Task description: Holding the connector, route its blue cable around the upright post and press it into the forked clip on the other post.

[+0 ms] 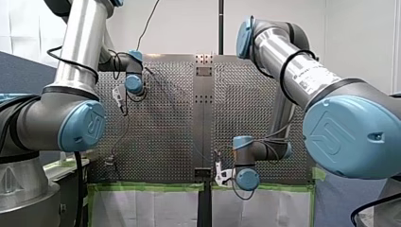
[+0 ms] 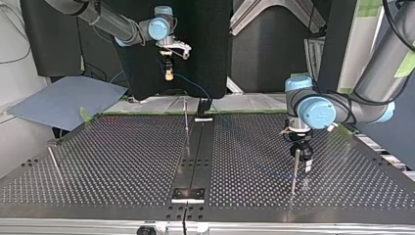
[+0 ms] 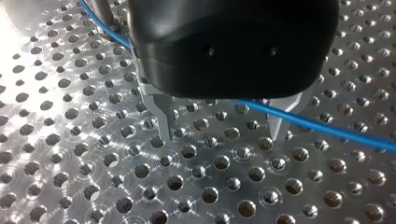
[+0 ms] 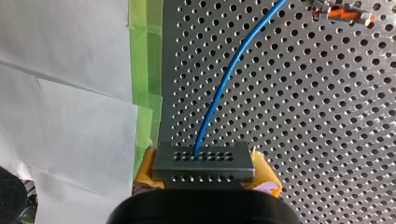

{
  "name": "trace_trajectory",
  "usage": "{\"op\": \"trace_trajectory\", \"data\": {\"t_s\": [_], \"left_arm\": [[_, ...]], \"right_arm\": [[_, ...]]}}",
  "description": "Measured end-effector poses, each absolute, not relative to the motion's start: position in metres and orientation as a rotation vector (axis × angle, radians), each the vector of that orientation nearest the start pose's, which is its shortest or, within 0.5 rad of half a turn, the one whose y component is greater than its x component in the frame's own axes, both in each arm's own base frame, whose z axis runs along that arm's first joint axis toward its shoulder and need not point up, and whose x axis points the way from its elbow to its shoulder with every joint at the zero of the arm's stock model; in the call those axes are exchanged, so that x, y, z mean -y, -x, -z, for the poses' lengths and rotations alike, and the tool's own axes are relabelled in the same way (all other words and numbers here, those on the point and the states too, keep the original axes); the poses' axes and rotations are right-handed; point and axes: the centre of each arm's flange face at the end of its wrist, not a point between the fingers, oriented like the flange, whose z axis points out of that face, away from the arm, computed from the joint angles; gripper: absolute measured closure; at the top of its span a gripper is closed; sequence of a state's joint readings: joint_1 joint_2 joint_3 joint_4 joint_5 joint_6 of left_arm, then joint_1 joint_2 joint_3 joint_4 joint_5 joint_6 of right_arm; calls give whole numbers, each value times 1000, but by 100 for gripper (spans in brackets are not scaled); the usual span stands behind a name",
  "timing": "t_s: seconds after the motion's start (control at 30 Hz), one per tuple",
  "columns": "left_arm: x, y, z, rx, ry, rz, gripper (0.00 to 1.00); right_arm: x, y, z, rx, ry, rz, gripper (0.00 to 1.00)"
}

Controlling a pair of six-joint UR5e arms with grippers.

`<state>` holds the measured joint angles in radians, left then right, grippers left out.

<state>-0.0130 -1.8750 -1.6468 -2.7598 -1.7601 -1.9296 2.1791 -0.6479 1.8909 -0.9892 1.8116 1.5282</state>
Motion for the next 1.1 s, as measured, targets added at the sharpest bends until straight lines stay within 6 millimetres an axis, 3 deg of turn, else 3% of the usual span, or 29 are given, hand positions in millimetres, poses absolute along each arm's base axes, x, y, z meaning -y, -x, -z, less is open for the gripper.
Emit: {"op": "trace_trajectory", "data": {"t_s": [0.53, 1.1], "left_arm": [[121, -588, -323, -1513, 420, 135, 0], [123, -589, -324, -1508, 429, 191, 0]], "right_arm": [[408, -379, 69, 1003, -1703, -1341, 100], [425, -369, 67, 947, -1743, -1423, 100]]}}
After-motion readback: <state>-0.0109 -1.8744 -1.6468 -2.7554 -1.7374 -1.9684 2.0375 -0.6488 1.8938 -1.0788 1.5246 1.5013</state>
